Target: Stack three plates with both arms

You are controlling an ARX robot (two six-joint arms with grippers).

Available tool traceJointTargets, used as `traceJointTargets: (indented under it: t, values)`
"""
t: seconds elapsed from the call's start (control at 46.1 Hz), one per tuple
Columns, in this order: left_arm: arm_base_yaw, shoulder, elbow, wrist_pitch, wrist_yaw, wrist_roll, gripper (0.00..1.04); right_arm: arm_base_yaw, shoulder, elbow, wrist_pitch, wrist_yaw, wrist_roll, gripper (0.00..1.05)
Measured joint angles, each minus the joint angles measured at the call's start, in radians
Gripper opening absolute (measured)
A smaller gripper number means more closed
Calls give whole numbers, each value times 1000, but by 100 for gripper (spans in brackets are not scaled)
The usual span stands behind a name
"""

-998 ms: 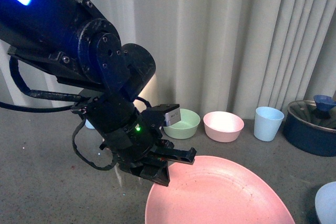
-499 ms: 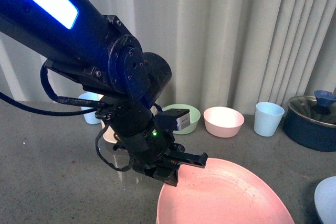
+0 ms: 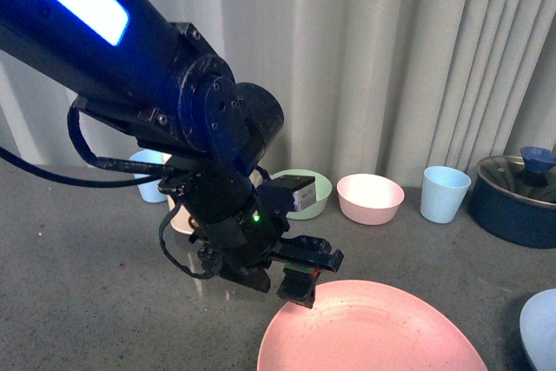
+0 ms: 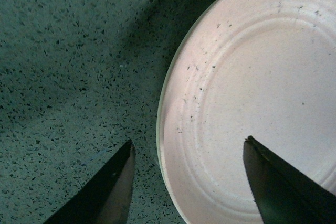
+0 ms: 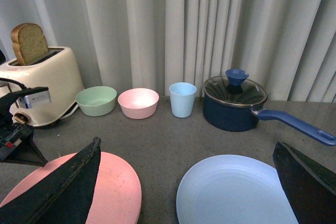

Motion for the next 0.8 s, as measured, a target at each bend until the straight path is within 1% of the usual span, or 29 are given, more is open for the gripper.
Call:
traceJointTargets:
  t: [0.087, 0.152, 0.174, 0.26, 0.434, 0.455, 0.477, 0.521, 0.542, 0.564, 0.586, 0.607, 0.651, 0.694, 0.803]
  values:
    - [3, -53, -8, 18, 7, 16, 82, 0, 0, 0, 0, 0, 0, 97]
    - [6, -130, -45, 75, -19, 48, 97, 0, 0, 0, 0, 0, 0, 97]
    - [7, -153, -59, 93, -32, 63, 99, 0, 0, 0, 0, 0, 0, 97]
    - [11, -301, -169, 202, -95, 121, 98, 0, 0, 0, 0, 0, 0, 97]
    - [12, -592, -446, 340, -97, 212, 98, 0, 0, 0, 0, 0, 0, 97]
    - [5, -620, -473, 367, -124, 207, 96, 0, 0, 0, 0, 0, 0, 97]
    - [-3, -652, -537, 476, -220, 177, 93, 0, 0, 0, 0, 0, 0, 97]
    - [-8, -698, -609, 613, -327, 140, 88, 0, 0, 0, 0, 0, 0, 97]
    - [-8, -727, -679, 740, -420, 108, 84, 0, 0, 0, 0, 0, 0, 97]
    - [-8, -760, -737, 834, -484, 77, 81, 0, 0, 0, 0, -1, 0, 97]
    - [0, -816, -822, 959, -557, 29, 75, 0, 0, 0, 0, -3, 0, 97]
    - [8, -855, -877, 1025, -589, 13, 72, 0, 0, 0, 0, -1, 0, 97]
    - [34, -934, -975, 1126, -609, -24, 65, 0, 0, 0, 0, 3, 0, 97]
    - [60, -1007, -1056, 1187, -607, -45, 57, 0, 0, 0, 0, 3, 0, 97]
    - [116, -1122, -1194, 1228, -577, -77, 39, 0, 0, 0, 0, -3, 0, 97]
